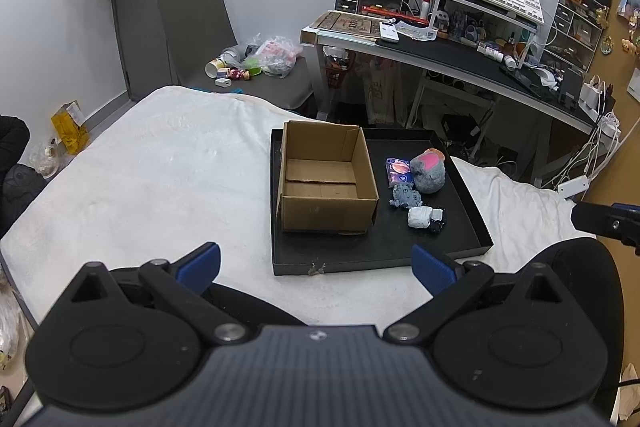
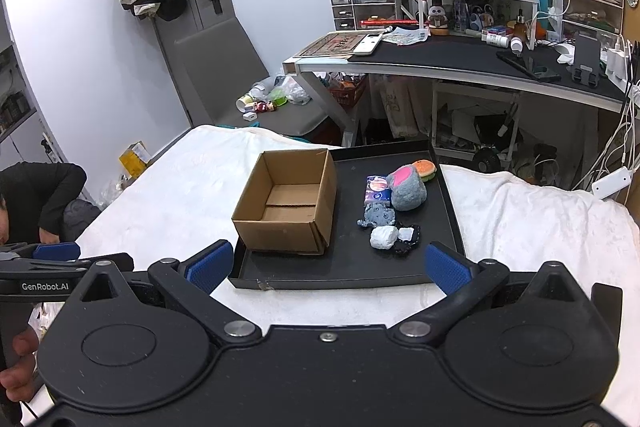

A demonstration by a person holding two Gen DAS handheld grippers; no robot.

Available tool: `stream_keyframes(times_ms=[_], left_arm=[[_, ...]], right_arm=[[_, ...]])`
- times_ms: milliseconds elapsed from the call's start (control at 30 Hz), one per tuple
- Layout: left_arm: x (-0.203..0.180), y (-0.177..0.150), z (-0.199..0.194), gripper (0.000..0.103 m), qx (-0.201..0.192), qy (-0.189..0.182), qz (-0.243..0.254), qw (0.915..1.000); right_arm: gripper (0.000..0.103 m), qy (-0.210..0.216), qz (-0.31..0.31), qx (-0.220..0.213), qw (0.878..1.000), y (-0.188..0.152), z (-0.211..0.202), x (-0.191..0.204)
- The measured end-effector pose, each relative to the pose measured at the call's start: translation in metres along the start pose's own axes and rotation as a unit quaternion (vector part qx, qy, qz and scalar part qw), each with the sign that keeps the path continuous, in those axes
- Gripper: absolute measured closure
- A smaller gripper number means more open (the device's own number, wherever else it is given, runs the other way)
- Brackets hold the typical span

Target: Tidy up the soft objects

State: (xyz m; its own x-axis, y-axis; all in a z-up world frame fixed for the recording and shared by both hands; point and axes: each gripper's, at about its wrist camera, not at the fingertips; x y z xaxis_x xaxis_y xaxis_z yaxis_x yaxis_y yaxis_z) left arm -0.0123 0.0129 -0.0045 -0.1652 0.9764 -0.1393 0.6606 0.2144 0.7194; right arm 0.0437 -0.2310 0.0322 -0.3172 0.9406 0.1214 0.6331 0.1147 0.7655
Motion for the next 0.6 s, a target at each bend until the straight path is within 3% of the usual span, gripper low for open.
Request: stream_keyframes(times_ms=[600], left_arm=[[-0.0005, -0.0006, 0.0091, 0.002, 0.007, 0.000, 0.008, 0.9999]], right_arm=[[0.000, 0.002, 0.000, 0.008, 1.000, 0.0024, 0.0087, -0.0010]])
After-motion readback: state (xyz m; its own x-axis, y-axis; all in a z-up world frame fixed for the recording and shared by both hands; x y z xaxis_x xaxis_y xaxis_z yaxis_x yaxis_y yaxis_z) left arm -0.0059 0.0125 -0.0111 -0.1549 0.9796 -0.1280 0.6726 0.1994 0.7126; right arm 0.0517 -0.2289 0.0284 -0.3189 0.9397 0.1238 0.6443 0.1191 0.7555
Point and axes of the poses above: each gripper's, at about its wrist camera, not at the fingertips, and z roughly the way its jaws point, x to its left, y to its top, and after that the axes turned 4 degrees about -z, right-handed
